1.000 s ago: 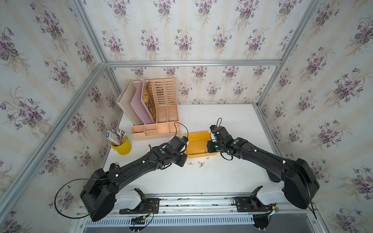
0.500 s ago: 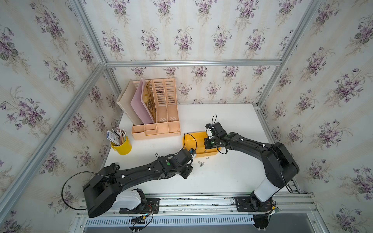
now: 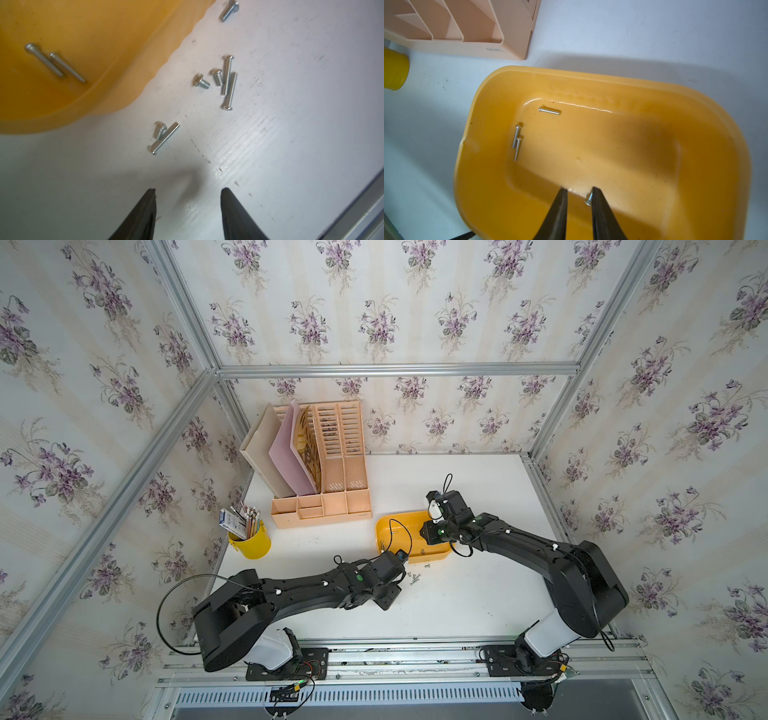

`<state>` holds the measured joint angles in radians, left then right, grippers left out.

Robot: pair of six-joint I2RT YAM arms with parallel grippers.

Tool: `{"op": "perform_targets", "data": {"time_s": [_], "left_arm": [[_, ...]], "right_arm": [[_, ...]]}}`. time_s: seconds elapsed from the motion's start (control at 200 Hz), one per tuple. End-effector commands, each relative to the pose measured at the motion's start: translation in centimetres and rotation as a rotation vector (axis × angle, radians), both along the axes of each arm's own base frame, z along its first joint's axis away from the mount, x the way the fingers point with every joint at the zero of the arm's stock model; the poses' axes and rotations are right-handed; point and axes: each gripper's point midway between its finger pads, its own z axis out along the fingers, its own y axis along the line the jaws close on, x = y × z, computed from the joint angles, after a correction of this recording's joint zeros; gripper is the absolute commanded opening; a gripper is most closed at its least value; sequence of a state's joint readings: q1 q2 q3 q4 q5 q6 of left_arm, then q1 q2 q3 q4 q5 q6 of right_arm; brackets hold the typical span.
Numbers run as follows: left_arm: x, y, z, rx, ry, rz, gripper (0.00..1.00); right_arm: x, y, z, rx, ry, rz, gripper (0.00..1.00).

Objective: Put the screws on the desktop into the storage box
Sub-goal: Place the screw in the storage box, then pick up the screw from the center of the board.

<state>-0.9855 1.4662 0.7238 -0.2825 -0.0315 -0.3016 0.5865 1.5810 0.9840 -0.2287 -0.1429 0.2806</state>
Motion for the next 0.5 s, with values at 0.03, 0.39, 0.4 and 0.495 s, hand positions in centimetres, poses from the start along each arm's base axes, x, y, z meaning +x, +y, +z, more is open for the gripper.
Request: {"op": "perform_targets", "data": {"time_s": [0.03, 0.39, 0.4, 0.495], "left_arm": [[1.4, -0.3, -0.1, 0.018, -0.058, 0.003, 0.54], [2.4, -0.5, -1.6, 0.016, -0.022, -0.031, 0.58], [2.4, -0.5, -1.7, 0.017, -0.019, -0.031, 0.58], [2.2, -0.1, -1.5, 0.027, -0.002, -0.029, 0.56]], "right_arm": [[0.1, -0.3, 0.7, 0.004, -0.031, 0.0, 0.27], [-0.5, -0.7, 1.7, 0.018, -0.048, -0.004, 0.25], [-0.5, -0.8, 1.7, 0.017, -0.049, -0.004, 0.25], [-0.5, -0.9, 2.4, 0.014, -0.06, -0.002, 0.25]]}}
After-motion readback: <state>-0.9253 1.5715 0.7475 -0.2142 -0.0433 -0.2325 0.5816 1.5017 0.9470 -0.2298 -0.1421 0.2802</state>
